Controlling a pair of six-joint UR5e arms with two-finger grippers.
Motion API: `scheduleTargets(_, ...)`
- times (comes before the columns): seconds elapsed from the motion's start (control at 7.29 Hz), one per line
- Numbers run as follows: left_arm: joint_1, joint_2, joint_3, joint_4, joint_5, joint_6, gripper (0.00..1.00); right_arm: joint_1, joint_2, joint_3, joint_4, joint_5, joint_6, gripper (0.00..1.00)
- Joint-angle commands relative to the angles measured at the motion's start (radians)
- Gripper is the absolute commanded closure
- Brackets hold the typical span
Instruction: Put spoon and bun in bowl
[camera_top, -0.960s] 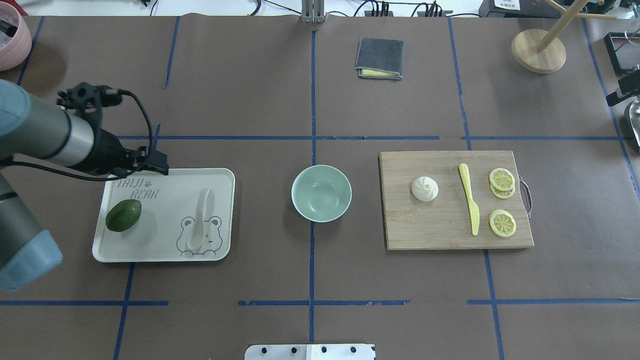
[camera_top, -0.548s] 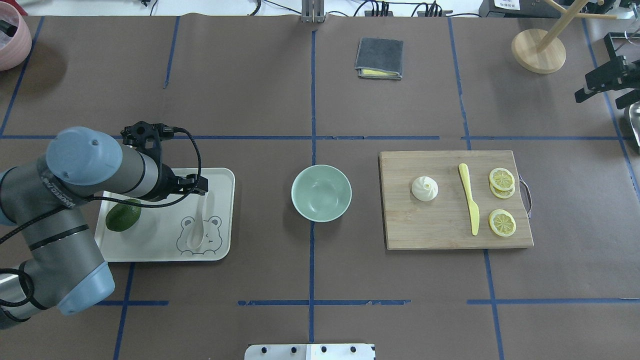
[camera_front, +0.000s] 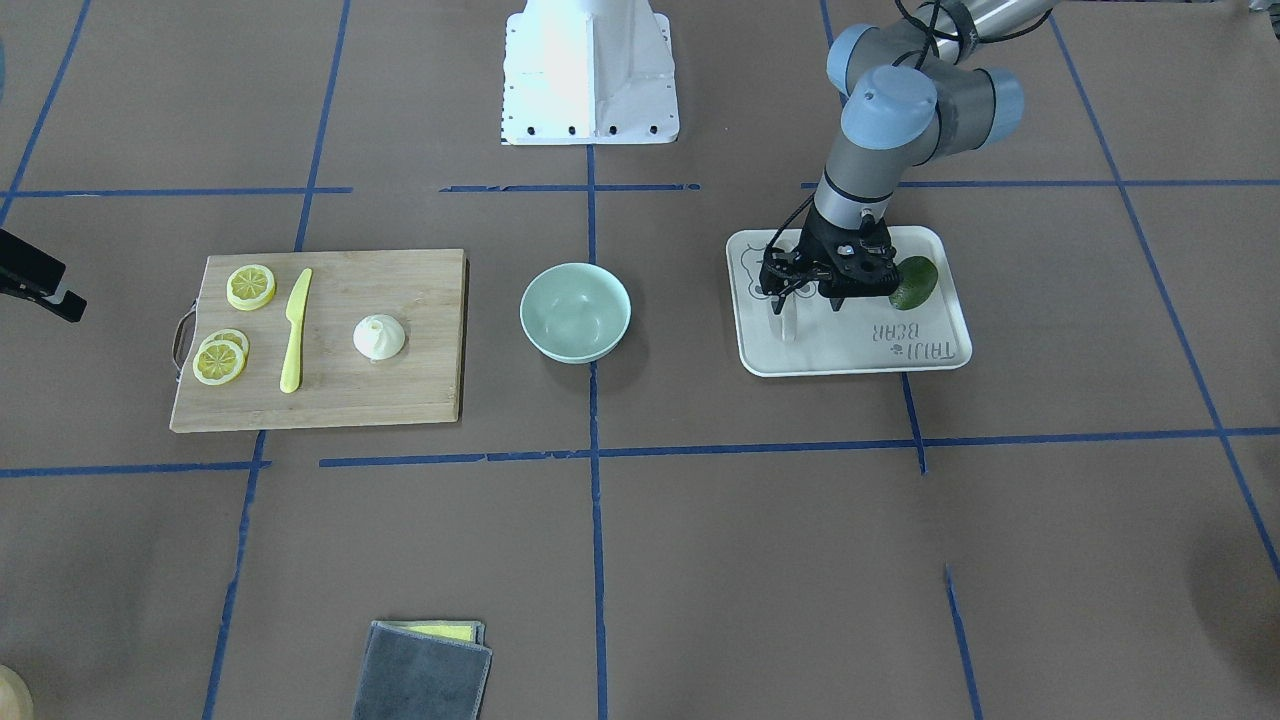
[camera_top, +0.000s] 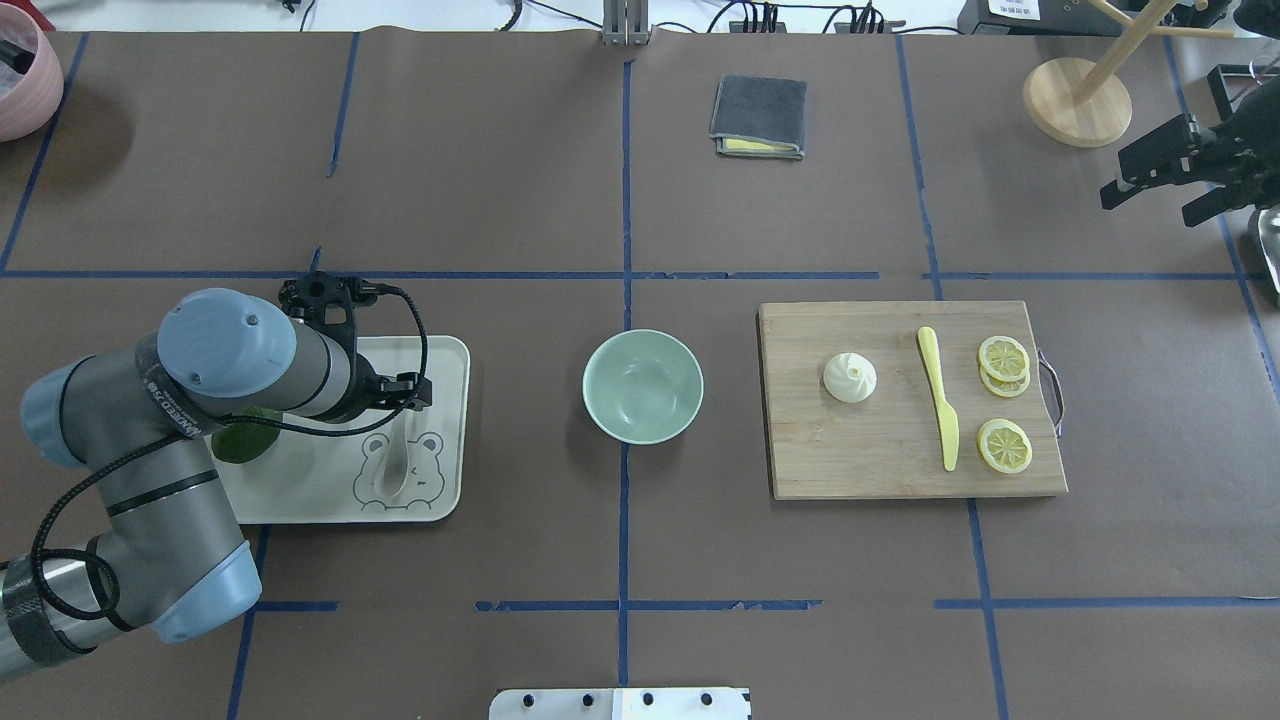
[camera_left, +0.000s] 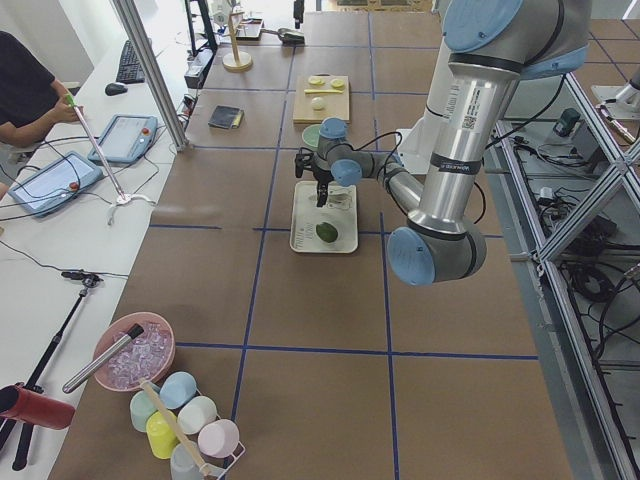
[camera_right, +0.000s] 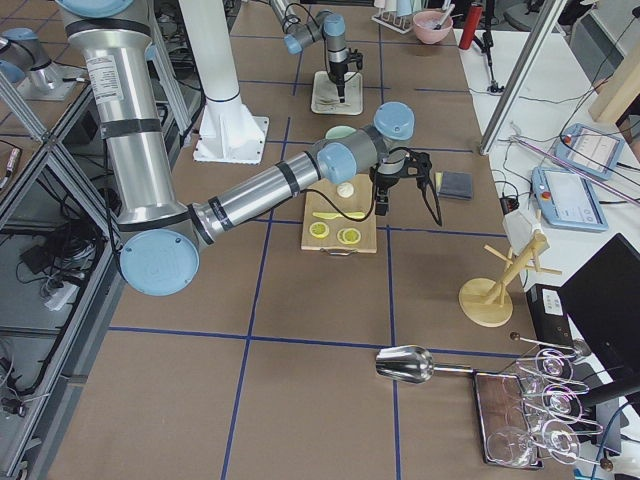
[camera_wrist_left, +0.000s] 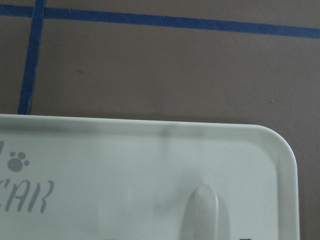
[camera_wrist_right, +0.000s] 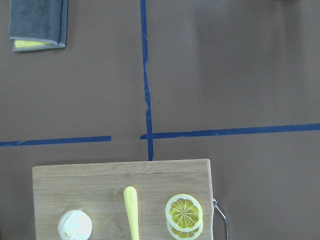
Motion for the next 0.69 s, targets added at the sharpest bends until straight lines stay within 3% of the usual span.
scheduleTargets(0.0,0.019,-0.003,0.004,0.0,0.0,-0.001,0.25,-0.004,0.009,0.0,0.0,-0.002,0.008,0.0)
scheduleTargets(0.55,0.027,-0.015,0.004,0.0,-0.002,-0.011,0.4,-0.004,0.011,0.0,0.0,-0.003,0.009,0.0)
